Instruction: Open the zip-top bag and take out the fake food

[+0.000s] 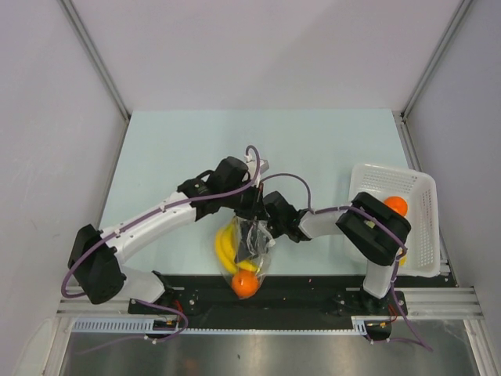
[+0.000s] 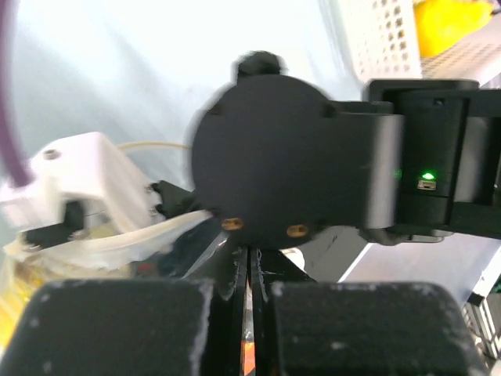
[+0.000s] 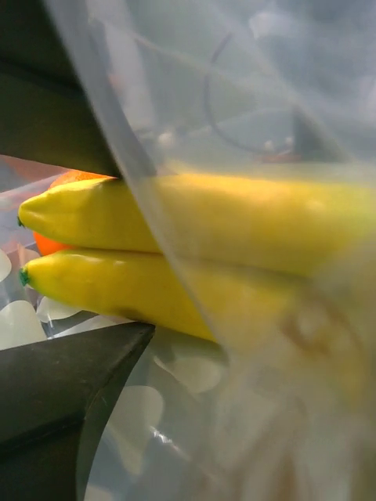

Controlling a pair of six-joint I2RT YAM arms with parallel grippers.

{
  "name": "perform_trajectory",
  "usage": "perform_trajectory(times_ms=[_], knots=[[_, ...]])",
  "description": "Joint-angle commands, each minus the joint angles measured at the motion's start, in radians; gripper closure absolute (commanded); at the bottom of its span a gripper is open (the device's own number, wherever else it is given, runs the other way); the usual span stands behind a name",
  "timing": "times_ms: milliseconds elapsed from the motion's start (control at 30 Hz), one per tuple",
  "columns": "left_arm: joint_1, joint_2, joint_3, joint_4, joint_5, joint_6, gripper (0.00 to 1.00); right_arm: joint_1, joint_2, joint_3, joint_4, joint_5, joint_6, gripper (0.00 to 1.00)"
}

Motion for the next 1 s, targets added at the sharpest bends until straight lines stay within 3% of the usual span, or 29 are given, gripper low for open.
perform_trajectory(times_ms=[0, 67, 133, 233, 267, 433, 733, 867, 967], knots=[[-0.002, -0.029, 0.011, 0.084, -0.014, -0.019, 1.00, 0.065, 0.088, 0.060, -0.110, 0.038, -0.072, 0.27], [-0.002, -0.038, 0.002, 0.079, -0.016, -0.019, 1.00, 0.055, 0.091, 0.054, -0.107, 0.061, -0.066, 0.37], [-0.002, -0.050, -0.009, 0.071, -0.022, -0.017, 1.00, 0.043, 0.068, 0.039, -0.075, 0.067, -0.043, 0.38], [-0.001, -0.090, -0.035, 0.064, -0.039, -0.004, 1.00, 0.015, 0.008, 0.007, -0.042, 0.072, -0.014, 0.58], [0.001, -0.114, -0.044, 0.059, -0.040, 0.004, 1.00, 0.003, -0.002, 0.002, -0.039, 0.067, -0.008, 0.72], [0.010, -0.185, -0.053, 0.022, -0.071, 0.073, 1.00, -0.030, -0.108, 0.001, -0.079, 0.071, 0.011, 1.00], [0.099, -0.262, -0.061, -0.067, -0.181, 0.104, 1.00, -0.070, -0.289, 0.056, -0.269, 0.168, -0.005, 1.00], [0.151, -0.295, -0.052, -0.027, -0.081, 0.118, 1.00, -0.044, -0.305, 0.137, -0.520, 0.381, -0.069, 1.00], [0.153, -0.282, -0.032, 0.034, 0.082, 0.096, 1.00, -0.039, -0.283, 0.152, -0.524, 0.443, -0.043, 1.00]])
